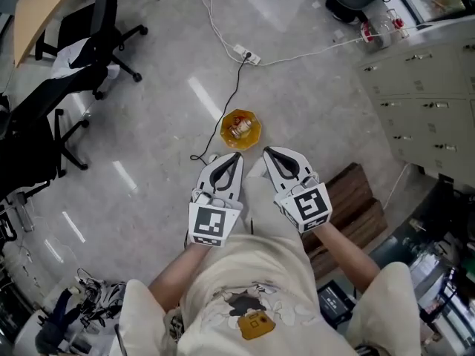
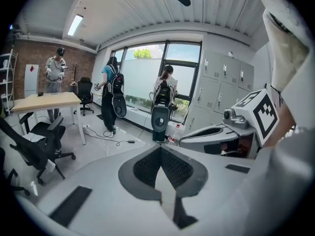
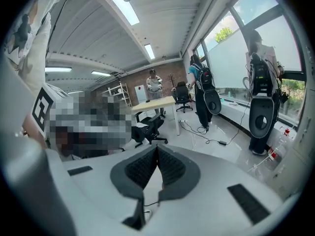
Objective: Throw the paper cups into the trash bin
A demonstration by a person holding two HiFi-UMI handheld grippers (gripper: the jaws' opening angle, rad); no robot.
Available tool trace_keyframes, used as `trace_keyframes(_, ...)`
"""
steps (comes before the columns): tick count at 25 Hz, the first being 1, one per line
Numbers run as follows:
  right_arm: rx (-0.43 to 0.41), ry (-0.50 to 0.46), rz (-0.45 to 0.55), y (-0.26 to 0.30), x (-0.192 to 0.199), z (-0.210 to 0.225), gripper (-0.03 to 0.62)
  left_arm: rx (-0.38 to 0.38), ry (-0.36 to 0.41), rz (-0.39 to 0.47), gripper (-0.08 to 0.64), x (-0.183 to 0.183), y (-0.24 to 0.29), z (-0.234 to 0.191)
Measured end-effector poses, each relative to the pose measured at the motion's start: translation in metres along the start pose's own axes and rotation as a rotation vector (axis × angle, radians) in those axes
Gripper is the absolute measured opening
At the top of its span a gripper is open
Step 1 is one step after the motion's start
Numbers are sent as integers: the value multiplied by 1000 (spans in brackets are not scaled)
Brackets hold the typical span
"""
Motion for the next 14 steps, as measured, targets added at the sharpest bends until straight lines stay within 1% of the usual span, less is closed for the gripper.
trace_keyframes(4,-4,7,18,-8,-12,-4,6,22,25,17,5,-18,-3,4)
trace_keyframes(9,-27,-19,59,-25,-33,-33,6,50,68,40,5,-40,-32,15)
trace_keyframes(14,-22,-17,84,-42,-48,-47,6,55,57,49,5,-52,-61,29)
Point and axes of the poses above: the fingertips, and each gripper's own axes: y forward along the fingers, z to its right, x out of its underside, the point moved 4 cm from there along -y, backward along the fingers, and after that the axes turned 2 degrees about z, right-handed, at the moved point
